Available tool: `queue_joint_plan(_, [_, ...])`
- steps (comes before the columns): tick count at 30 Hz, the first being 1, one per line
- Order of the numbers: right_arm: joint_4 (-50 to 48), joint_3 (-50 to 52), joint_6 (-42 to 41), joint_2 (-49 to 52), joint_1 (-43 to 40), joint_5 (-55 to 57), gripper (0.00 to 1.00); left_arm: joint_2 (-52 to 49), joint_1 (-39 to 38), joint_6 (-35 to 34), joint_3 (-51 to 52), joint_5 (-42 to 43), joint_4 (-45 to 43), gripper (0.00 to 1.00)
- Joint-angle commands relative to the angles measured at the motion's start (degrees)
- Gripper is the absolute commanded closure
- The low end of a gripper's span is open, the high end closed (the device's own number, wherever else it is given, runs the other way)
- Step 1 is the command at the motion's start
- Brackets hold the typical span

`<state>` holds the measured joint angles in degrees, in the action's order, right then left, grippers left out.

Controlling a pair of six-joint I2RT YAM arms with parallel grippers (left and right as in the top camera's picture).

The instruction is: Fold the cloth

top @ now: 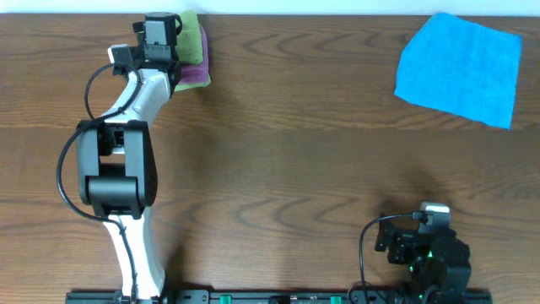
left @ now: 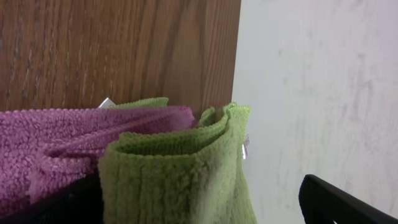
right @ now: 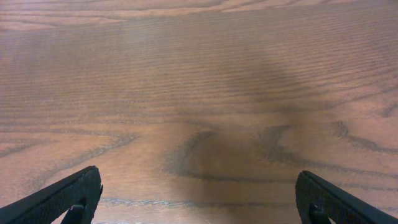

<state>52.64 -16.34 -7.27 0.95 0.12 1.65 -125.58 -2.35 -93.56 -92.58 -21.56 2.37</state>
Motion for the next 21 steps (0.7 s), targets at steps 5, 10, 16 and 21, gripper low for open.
queue_joint_plan(5, [0.1, 0.3, -0.9, -0.5, -0.3, -0.2, 0.01, -0.2, -0.1, 0.9, -0.2, 3.7, 1.7, 0.05])
queue_joint_plan(10, [0.1, 0.3, -0.9, -0.5, -0.3, -0.2, 0.01, 4.3, -1.0, 1.0, -0.2, 3.0, 10.4, 0.05])
queue_joint_plan(16, [0.1, 0.3, -0.9, -0.5, -0.3, -0.2, 0.01, 14.9, -1.0, 10.7, -0.2, 1.6, 21.6, 0.05])
queue_joint_plan(21, [0.1, 0.3, -0.9, -0.5, -0.3, -0.2, 0.01, 26.0, -1.1, 30.8, -0.2, 1.2, 23.3, 0.05])
